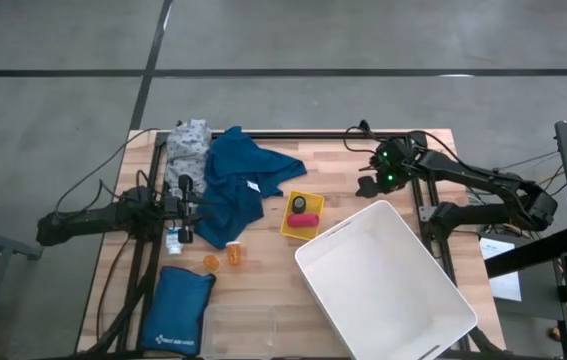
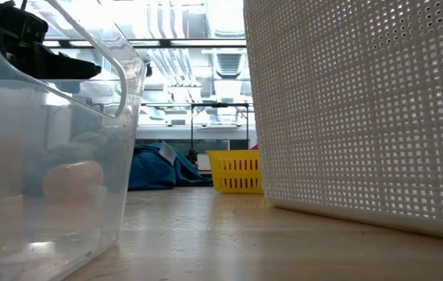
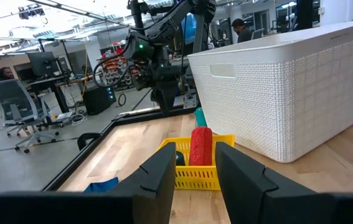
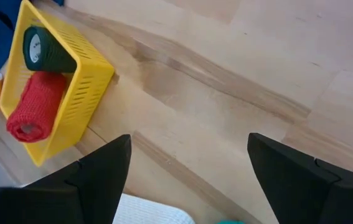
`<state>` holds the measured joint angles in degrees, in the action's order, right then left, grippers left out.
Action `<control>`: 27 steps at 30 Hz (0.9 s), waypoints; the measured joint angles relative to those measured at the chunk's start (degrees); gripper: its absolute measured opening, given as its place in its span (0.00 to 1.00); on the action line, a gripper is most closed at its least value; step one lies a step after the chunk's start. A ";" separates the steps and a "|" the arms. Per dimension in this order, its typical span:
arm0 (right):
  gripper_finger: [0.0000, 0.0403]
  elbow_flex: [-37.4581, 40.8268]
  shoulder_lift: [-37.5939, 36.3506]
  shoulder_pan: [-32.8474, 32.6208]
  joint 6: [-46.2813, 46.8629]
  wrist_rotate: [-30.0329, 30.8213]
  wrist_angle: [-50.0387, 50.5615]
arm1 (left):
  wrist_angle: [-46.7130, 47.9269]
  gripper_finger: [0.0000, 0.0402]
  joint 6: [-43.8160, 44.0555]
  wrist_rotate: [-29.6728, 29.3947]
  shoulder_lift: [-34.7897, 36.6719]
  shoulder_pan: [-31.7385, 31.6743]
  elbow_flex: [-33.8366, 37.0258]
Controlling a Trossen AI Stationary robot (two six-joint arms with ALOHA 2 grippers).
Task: Pick & place medical supplies in basket/bin
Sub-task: Put the light blue bandage into the yellow bin
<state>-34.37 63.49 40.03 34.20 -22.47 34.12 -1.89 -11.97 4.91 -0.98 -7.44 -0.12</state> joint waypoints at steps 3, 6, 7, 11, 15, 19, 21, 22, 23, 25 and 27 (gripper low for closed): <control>0.79 0.00 0.02 0.00 -0.31 -0.01 -0.03 | 0.00 0.29 0.00 0.00 -0.01 0.00 0.02; 0.78 0.00 0.36 0.00 -0.35 -0.01 -0.07 | 0.00 0.29 0.01 -0.02 0.01 0.00 0.00; 0.78 0.00 0.36 0.00 -0.33 -0.01 -0.06 | 0.00 0.29 0.00 -0.02 -0.01 -0.01 0.00; 0.77 0.00 0.32 0.00 0.09 -0.01 -0.47 | 0.00 0.29 0.02 -0.01 0.01 -0.01 0.00; 0.77 0.00 0.27 0.00 -0.18 -0.03 -0.52 | 0.00 0.29 0.01 -0.01 -0.01 -0.01 0.02; 0.78 0.00 0.27 0.00 -0.33 -0.03 -0.58 | 0.00 0.29 0.02 -0.02 -0.01 -0.02 0.00; 0.79 0.00 0.27 0.00 -0.33 -0.03 -0.62 | 0.00 0.29 0.02 0.00 -0.01 0.00 0.00; 0.79 0.00 0.27 0.00 -0.33 -0.03 -0.60 | 0.00 0.29 0.00 0.00 -0.01 0.00 0.00; 0.79 0.00 0.27 0.00 -0.35 -0.03 -0.60 | 0.00 0.29 0.00 -0.02 -0.01 -0.02 0.02; 0.78 0.00 0.27 0.00 -0.33 -0.03 -0.62 | 0.00 0.29 0.02 -0.01 0.00 0.00 0.01; 0.78 0.00 0.27 0.00 -0.35 -0.03 -0.62 | 0.00 0.29 0.02 -0.01 0.00 0.00 0.00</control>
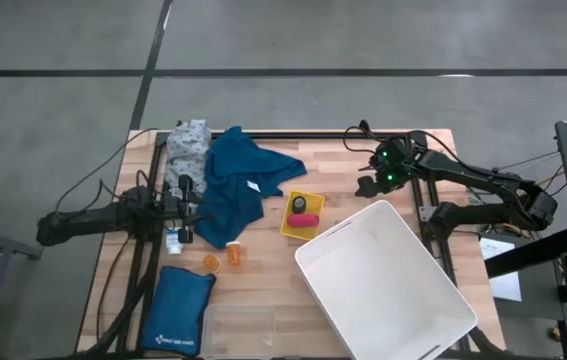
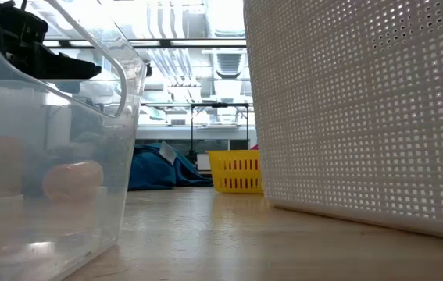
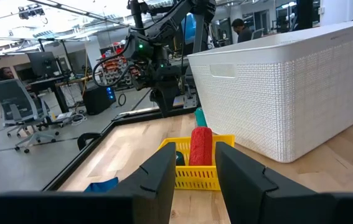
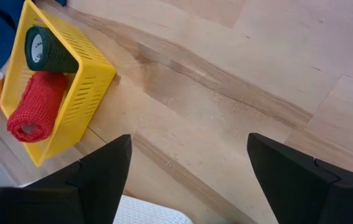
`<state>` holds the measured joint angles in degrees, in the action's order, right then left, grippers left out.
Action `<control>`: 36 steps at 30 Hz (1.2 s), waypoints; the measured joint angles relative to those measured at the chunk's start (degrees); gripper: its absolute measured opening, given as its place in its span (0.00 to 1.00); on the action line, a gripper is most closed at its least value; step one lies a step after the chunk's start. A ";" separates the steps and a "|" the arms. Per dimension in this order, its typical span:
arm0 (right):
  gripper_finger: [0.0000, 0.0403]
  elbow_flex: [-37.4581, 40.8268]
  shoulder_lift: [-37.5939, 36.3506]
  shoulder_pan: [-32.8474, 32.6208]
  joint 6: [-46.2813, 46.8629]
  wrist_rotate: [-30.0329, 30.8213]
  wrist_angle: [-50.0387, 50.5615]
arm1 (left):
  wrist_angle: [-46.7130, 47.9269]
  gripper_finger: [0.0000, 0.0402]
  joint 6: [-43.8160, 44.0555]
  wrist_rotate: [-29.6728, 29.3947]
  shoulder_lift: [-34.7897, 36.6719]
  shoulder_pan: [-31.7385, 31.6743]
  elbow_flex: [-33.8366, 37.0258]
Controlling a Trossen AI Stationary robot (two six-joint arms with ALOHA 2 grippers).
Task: Pick & place medical supplies in basket/bin
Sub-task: Put the light blue bandage into the yellow bin
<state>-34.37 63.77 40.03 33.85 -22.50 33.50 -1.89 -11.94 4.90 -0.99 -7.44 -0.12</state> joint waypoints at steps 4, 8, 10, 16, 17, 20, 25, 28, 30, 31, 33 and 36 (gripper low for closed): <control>0.78 0.00 0.00 0.00 0.00 0.00 0.02 | 0.00 0.29 -0.02 -0.02 0.01 -0.02 0.00; 0.79 0.00 0.00 0.00 0.00 0.00 0.02 | 0.00 0.29 -0.01 -0.02 -0.01 -0.02 0.02; 0.79 0.00 0.00 0.00 0.00 0.00 0.03 | 0.00 0.29 0.00 -0.02 0.02 0.00 0.00; 0.77 0.00 0.00 0.00 0.00 0.00 0.07 | 0.00 0.29 -0.02 -0.02 0.00 -0.02 0.00; 0.77 0.00 0.00 0.00 0.00 0.00 0.07 | 0.00 0.29 0.00 0.01 -0.01 -0.02 0.02; 0.77 -0.01 0.00 0.00 0.00 0.00 0.07 | 0.00 0.29 -0.02 -0.01 -0.01 0.00 0.01; 0.78 0.00 0.00 0.00 0.00 0.02 0.07 | 0.00 0.29 -0.02 -0.01 -0.01 -0.01 0.01; 0.79 -0.01 0.00 0.00 0.07 0.04 0.04 | 0.00 0.29 -0.02 -0.02 0.02 -0.02 0.02; 0.79 0.00 0.00 0.11 1.84 1.02 0.00 | 0.00 0.29 -0.01 0.00 -0.01 0.00 0.02; 0.79 0.00 0.00 0.11 2.78 2.27 0.03 | 0.00 0.29 0.00 -0.01 0.01 -0.02 0.02; 0.78 0.00 0.00 0.43 3.48 4.75 0.12 | 0.00 0.29 -0.01 -0.01 -0.01 0.00 0.00; 0.77 0.00 0.00 1.87 5.68 6.75 0.72 | 0.00 0.29 0.00 0.01 0.02 -0.02 0.02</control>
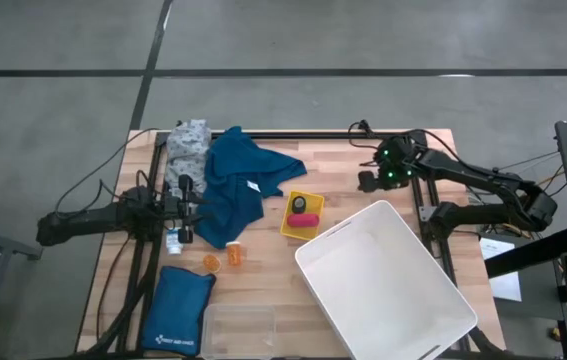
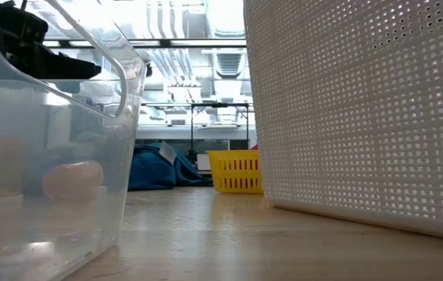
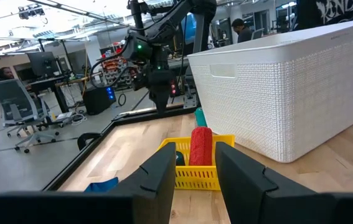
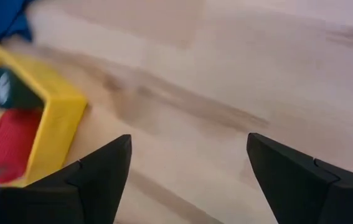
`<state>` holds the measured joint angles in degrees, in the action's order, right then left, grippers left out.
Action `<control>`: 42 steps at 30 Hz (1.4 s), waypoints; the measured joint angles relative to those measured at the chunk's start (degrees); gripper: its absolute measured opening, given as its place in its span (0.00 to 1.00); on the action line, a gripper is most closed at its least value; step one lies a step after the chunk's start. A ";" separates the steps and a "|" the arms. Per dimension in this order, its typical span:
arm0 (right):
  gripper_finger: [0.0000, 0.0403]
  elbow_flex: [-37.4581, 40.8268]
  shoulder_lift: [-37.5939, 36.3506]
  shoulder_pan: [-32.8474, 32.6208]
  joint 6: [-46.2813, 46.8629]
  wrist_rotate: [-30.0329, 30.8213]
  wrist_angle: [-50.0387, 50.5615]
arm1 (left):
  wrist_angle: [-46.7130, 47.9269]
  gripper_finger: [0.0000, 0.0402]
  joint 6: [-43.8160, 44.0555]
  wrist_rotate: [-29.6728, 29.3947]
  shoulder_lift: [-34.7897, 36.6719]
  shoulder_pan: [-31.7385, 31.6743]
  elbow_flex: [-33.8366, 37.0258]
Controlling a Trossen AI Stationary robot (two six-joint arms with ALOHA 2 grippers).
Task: Pick & place medical supplies in basket/bin
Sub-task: Put the light blue bandage into the yellow bin
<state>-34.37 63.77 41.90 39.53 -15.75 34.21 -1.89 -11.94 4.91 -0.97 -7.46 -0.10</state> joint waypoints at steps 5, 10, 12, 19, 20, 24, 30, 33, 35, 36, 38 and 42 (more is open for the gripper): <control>0.76 0.00 0.00 4.10 3.82 0.31 2.91 | 0.00 0.29 0.00 -0.01 -0.01 0.02 -0.02; 0.77 -0.02 0.04 7.60 6.65 -3.77 5.30 | 0.00 0.29 -0.01 -0.02 -0.02 0.01 -0.01; 0.77 -0.02 0.22 9.19 8.35 -6.51 7.42 | 0.00 0.29 0.00 -0.02 -0.01 0.02 -0.01; 0.77 -0.02 0.22 14.36 11.20 -18.65 14.52 | 0.00 0.29 0.00 0.00 -0.02 0.00 -0.02; 0.77 -0.02 0.22 14.86 11.10 -19.93 15.45 | 0.00 0.29 -0.02 0.00 0.00 0.01 0.00; 0.76 -0.02 0.22 16.06 11.36 -23.16 19.65 | 0.00 0.29 0.00 -0.02 -0.02 0.02 -0.02; 0.77 0.00 0.22 16.30 11.20 -21.34 23.10 | 0.00 0.29 -0.01 -0.01 -0.02 0.02 -0.02; 0.78 0.00 0.22 16.30 11.82 -20.23 23.08 | 0.00 0.29 -0.02 -0.02 -0.01 0.00 -0.01; 0.78 0.00 0.22 16.30 11.93 -20.24 23.02 | 0.00 0.29 0.00 -0.02 -0.01 0.02 0.00; 0.78 0.00 0.22 16.30 11.93 -20.23 23.04 | 0.00 0.29 0.00 0.00 -0.02 0.02 -0.02; 0.78 0.00 0.22 16.30 11.93 -20.24 23.03 | 0.00 0.29 0.00 0.00 0.00 0.02 -0.02; 0.78 0.00 0.22 16.27 11.85 -20.26 23.00 | 0.00 0.29 -0.01 -0.01 -0.01 0.02 -0.01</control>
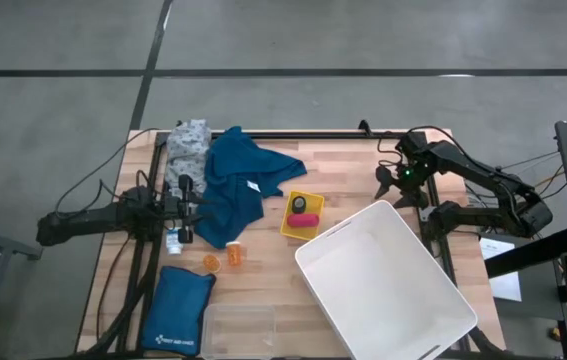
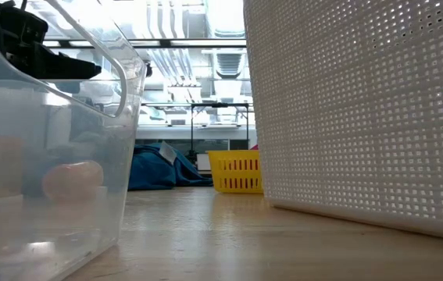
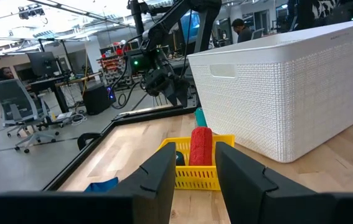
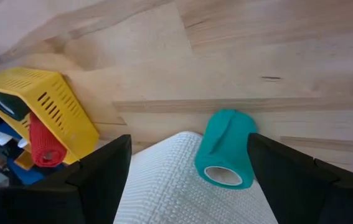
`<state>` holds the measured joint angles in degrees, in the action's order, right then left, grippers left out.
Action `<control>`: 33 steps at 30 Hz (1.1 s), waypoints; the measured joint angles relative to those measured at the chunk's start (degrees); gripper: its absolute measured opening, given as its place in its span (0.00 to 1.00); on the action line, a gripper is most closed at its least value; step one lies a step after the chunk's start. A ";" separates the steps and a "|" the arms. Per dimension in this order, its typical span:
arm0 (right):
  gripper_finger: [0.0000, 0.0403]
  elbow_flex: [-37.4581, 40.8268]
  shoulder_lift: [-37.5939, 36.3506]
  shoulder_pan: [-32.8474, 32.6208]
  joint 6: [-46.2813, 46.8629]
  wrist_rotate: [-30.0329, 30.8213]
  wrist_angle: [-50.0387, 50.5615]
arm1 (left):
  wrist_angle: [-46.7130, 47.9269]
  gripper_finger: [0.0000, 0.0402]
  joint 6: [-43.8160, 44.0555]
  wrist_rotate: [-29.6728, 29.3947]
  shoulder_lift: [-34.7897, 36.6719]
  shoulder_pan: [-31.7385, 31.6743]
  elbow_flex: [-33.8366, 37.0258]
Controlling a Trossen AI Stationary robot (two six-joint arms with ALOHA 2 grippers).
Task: Pick & place medical supplies in basket/bin
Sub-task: Put the light blue bandage into the yellow bin
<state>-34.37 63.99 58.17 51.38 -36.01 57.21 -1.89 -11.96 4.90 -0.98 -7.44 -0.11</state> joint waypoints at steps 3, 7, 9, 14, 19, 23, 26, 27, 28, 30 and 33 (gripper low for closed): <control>0.78 0.11 -0.02 0.00 -0.80 -0.05 -0.88 | 0.00 0.29 -0.01 0.00 0.01 -0.01 -0.01; 0.79 0.20 -0.02 -0.02 -1.71 1.53 -0.24 | 0.00 0.29 0.01 -0.01 0.01 -0.02 -0.01; 0.79 0.20 -0.02 -0.02 -1.29 1.15 -0.18 | 0.00 0.29 0.01 0.01 0.01 -0.01 0.01; 0.77 0.20 -0.04 0.17 -0.37 -2.66 0.11 | 0.00 0.29 0.01 -0.01 -0.01 -0.02 0.01; 0.77 0.46 -0.04 0.17 -0.22 -2.60 1.66 | 0.00 0.29 -0.01 -0.01 -0.01 0.00 -0.01; 0.77 1.40 -0.07 0.16 0.87 -1.64 3.74 | 0.00 0.29 0.00 0.00 0.00 -0.01 0.00; 0.77 1.26 0.11 0.17 1.75 -1.46 3.23 | 0.00 0.29 0.00 0.00 0.01 0.00 -0.01; 0.77 1.22 0.38 0.15 1.92 -1.49 3.31 | 0.00 0.29 0.01 0.01 -0.01 0.00 0.01; 0.77 1.22 0.74 0.17 1.93 -1.51 3.28 | 0.00 0.29 -0.01 -0.01 0.01 0.00 0.01; 0.77 1.20 1.37 0.15 1.81 -1.61 3.32 | 0.00 0.29 0.00 0.00 0.01 -0.02 -0.01; 0.78 1.18 2.54 0.12 1.74 -1.74 3.30 | 0.00 0.29 0.01 0.01 0.00 0.00 -0.01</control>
<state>-33.19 66.52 58.29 53.12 -37.75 60.51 -1.89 -11.94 4.90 -0.98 -7.45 -0.12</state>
